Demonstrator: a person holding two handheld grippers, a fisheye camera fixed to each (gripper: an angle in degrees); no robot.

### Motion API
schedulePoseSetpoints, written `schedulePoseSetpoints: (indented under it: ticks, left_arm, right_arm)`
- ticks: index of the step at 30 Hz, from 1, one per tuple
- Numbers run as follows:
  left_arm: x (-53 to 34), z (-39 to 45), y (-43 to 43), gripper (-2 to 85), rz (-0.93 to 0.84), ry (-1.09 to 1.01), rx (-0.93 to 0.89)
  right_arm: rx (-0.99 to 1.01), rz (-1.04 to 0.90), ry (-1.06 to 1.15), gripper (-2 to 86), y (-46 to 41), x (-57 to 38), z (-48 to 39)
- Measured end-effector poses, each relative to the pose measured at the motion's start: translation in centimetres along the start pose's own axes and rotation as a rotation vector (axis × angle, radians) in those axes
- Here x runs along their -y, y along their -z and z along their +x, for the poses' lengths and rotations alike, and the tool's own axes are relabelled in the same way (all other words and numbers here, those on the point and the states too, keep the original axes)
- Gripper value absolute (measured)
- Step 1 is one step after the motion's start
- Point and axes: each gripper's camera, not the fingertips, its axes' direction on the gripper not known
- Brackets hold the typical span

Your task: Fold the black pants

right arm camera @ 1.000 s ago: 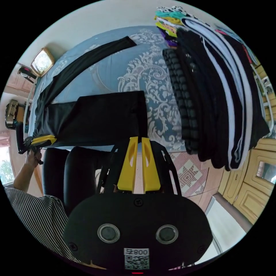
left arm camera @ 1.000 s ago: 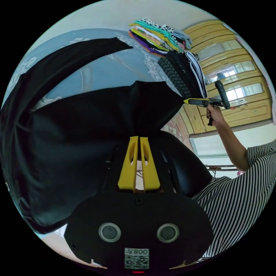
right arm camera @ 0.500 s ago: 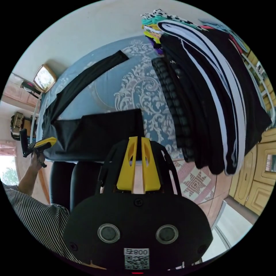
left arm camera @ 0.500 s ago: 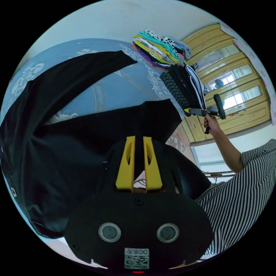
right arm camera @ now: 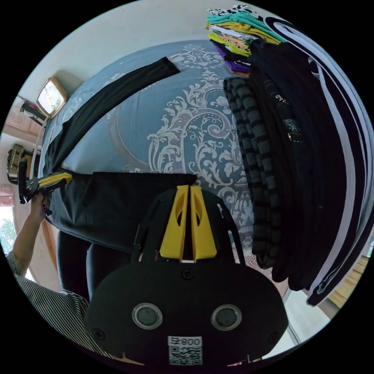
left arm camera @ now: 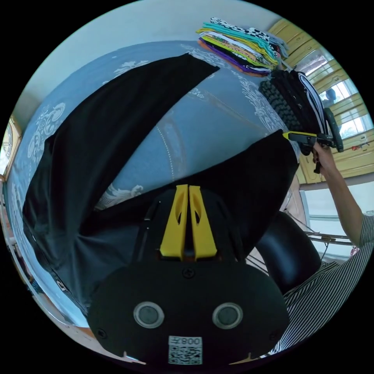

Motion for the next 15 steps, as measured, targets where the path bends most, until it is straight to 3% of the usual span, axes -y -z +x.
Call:
schedulePoseSetpoints:
  ticks: [6,12,15]
  left_arm:
    - [1.3,-0.7,1.5,0.3,0.116,0.021,-0.005]
    - [2.7,-2.8,-1.3,0.2,0.041,0.056,-0.025]
    - [2.5,-3.7,-0.6,0.2,0.103,0.093,-0.035]
  right_arm:
    - [-0.004,0.033,0.007,0.5,-1.7,-0.5,-0.9]
    - [0.019,-0.012,-0.040,0.3,-7.1,-0.3,-1.3]
    - [0.021,-0.013,-0.041,0.3,-8.4,-0.2,-2.0]
